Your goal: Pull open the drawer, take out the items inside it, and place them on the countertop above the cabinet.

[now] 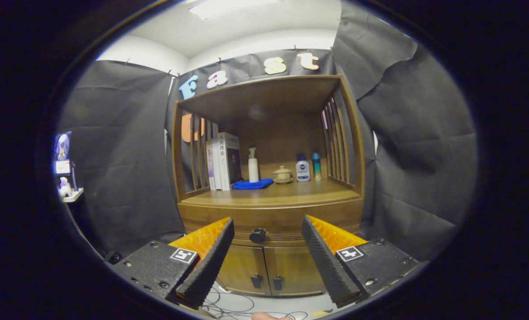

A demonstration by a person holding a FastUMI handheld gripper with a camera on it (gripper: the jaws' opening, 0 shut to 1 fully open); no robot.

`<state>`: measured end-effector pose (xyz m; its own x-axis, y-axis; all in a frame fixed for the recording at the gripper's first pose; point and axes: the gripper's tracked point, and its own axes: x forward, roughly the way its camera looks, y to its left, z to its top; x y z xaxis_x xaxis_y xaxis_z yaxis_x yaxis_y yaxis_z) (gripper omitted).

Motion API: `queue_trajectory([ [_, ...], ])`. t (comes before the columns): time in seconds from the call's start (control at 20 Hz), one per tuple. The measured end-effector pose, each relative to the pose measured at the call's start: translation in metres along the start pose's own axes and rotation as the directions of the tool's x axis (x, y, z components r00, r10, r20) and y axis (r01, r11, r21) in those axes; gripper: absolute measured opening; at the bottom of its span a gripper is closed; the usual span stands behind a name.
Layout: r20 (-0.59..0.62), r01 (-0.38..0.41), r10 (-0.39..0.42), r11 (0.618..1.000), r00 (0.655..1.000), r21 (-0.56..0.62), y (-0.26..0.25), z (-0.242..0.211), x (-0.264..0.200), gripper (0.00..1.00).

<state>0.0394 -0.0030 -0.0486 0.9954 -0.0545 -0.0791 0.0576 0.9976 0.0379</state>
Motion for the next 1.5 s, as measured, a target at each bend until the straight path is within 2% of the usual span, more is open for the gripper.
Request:
queue_trajectory([
  [0.4, -0.049, 0.002, -0.002, 1.0, 0.999, -0.011, 0.019, -0.025, 0.049, 0.99],
  [0.85, -0.113, 0.036, -0.039, 0.999, 0.993, -0.033, 0.027, -0.06, 0.114, 0.99],
  [0.95, -0.132, 0.049, -0.054, 0.998, 0.99, -0.042, 0.028, -0.07, 0.127, 0.94],
  [1.3, -0.197, 0.108, -0.109, 0.994, 0.974, -0.014, 0.027, -0.103, 0.166, 0.69],
  [1.45, -0.21, 0.139, -0.135, 0.99, 0.968, 0.006, 0.021, -0.108, 0.174, 0.66],
  [1.5, -0.215, 0.135, -0.129, 0.991, 0.968, 0.015, 0.021, -0.11, 0.18, 0.62],
])
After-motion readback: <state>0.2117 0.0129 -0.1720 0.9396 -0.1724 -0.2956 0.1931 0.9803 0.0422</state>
